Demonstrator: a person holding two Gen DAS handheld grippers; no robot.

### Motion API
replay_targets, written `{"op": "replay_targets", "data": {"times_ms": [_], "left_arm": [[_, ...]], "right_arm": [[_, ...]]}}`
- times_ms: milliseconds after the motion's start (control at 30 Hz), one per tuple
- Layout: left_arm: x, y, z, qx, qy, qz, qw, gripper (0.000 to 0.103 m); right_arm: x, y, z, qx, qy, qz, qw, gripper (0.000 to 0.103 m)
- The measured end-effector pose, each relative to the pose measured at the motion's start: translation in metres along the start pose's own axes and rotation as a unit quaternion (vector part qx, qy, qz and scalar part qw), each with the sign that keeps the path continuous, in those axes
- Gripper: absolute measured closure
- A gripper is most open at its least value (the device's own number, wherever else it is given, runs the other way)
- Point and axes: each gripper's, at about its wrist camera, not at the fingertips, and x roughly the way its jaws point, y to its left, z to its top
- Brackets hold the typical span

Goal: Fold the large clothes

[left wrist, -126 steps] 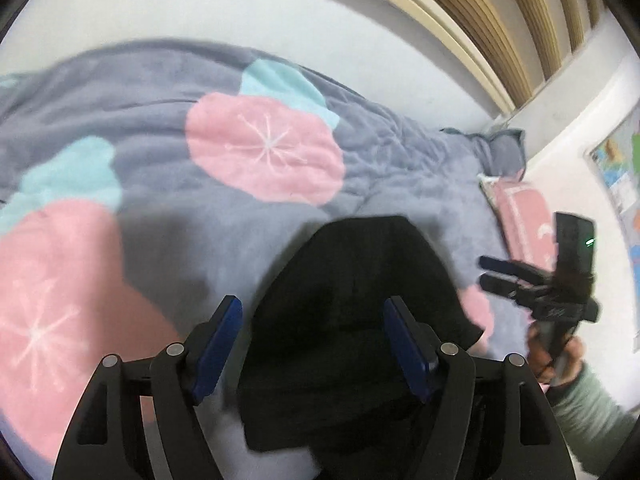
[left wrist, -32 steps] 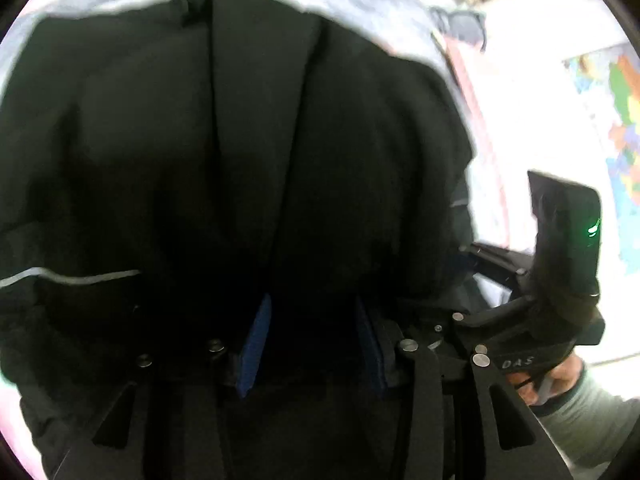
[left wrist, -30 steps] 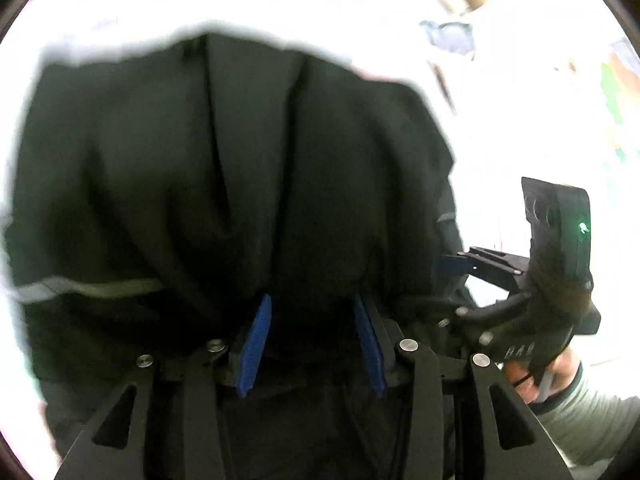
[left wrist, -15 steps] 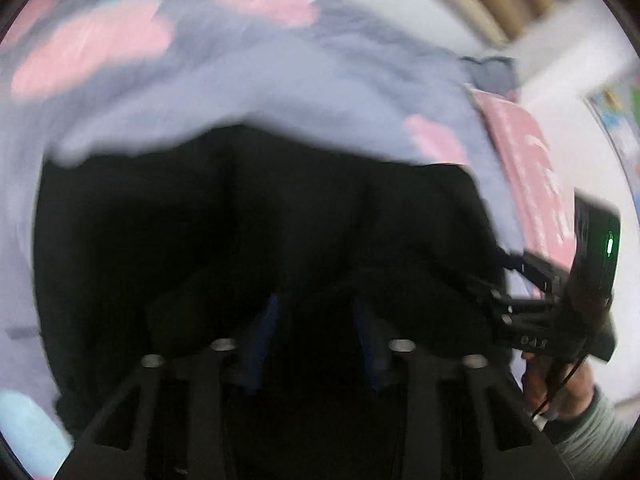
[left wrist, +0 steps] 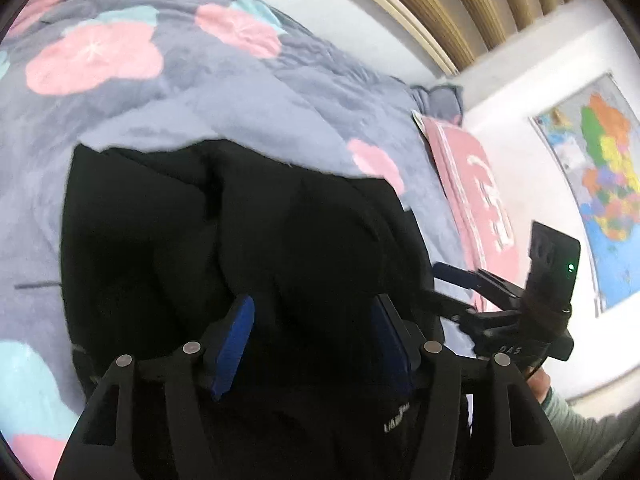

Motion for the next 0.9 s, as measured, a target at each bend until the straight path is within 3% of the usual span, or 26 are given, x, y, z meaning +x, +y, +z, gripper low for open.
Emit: {"op": "replay_targets", "data": {"times_ms": [67,100,133,167,267,400,533,633,767,900], "left_arm": [[0.021,0.007,-0.010,-0.006,0.030,0.043,0.9986,0.040],[0.036,0.015,-0.017,-0.006,0.047,0.096,0.9943,0.042],[0.048,0.023,-0.023,-0.008,0.059,0.126,0.9902,0.058],[0.055,0.033,-0.029,-0.027,0.061,0.135,0.9886,0.061],[0.031,0.033,-0.027,-0.073,0.034,0.109,0.9908,0.062],[-0.023,0.015,-0.040,-0.051,-0.006,0.110,0.9927,0.061],[-0.079,0.025,-0.075,-0.083,-0.033,0.132,0.9872,0.053],[-0.124,0.062,-0.121,-0.137,-0.049,0.138,0.9797,0.052],[-0.142,0.105,-0.175,-0.207,-0.037,0.144,0.9670,0.052],[-0.140,0.139,-0.233,-0.254,0.005,0.124,0.9593,0.052]], "right_arm": [[0.027,0.006,-0.013,-0.012,0.037,-0.013,0.999,0.019],[0.047,0.010,-0.015,-0.017,0.053,-0.020,0.998,0.018],[0.059,0.015,-0.023,-0.022,0.071,-0.025,0.997,0.017],[0.070,0.018,-0.030,-0.029,0.085,-0.039,0.995,0.016],[0.054,0.027,-0.025,-0.030,0.096,-0.059,0.993,0.016],[0.004,0.027,-0.031,-0.033,0.062,-0.065,0.995,0.016],[-0.047,0.001,-0.058,0.015,0.044,-0.065,0.997,0.016],[-0.064,-0.033,-0.093,0.078,0.054,-0.065,0.993,0.016],[-0.076,-0.077,-0.148,0.166,0.085,-0.064,0.980,0.016],[-0.089,-0.111,-0.200,0.247,0.101,-0.054,0.962,0.016]]}}
